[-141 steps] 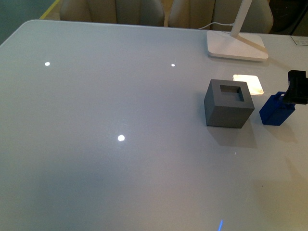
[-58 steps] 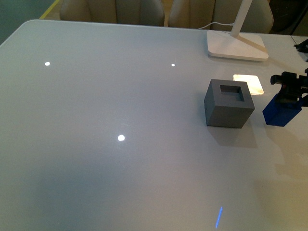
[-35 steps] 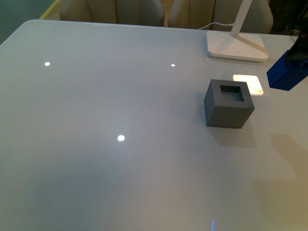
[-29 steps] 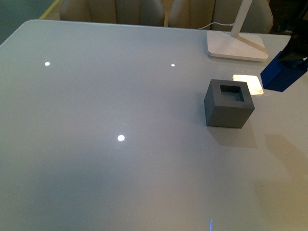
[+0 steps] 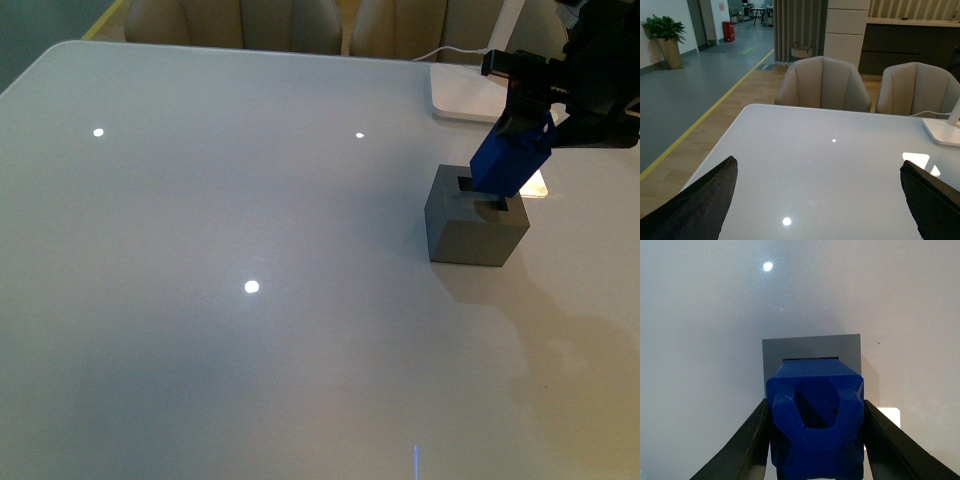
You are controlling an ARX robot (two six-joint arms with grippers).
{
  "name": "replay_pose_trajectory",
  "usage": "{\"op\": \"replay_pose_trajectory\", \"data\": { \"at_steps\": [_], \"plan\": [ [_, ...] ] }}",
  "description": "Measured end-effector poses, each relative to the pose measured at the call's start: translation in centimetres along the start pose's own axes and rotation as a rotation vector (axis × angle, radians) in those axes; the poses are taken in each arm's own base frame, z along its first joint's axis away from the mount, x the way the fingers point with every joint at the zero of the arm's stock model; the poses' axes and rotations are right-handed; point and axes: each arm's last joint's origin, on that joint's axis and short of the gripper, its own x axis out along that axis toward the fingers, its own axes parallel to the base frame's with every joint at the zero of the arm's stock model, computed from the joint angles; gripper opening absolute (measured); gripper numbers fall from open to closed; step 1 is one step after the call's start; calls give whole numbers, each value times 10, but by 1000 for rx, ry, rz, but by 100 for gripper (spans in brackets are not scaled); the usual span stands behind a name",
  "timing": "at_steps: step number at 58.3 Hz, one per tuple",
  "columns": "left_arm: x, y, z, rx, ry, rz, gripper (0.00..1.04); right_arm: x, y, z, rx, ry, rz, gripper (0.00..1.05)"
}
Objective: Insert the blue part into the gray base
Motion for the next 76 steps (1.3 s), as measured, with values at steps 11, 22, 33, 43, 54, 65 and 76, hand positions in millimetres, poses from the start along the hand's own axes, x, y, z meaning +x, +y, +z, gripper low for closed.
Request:
{"op": "replay_pose_trajectory", "data": {
  "at_steps": [11,22,33,43,54,65,76],
  "plan": [
    [0,0,0,0,0,0,97,8,1,-1,9,13,-2,44],
    [0,0,0,0,0,0,97,13,2,-1,14,17,-3,44],
    [0,0,0,0,0,0,97,16,2,-3,14,27,-6,44],
    [0,0,0,0,0,0,97,17,2,-3,14,27,-13,44],
    [0,0,0,0,0,0,97,17,2,-4,14,27,-16,44],
    [0,0,0,0,0,0,97,18,1,-5,14,32,-17,44],
    [0,0,0,0,0,0,97,21,1,-9,13,45,-21,44]
  ]
}}
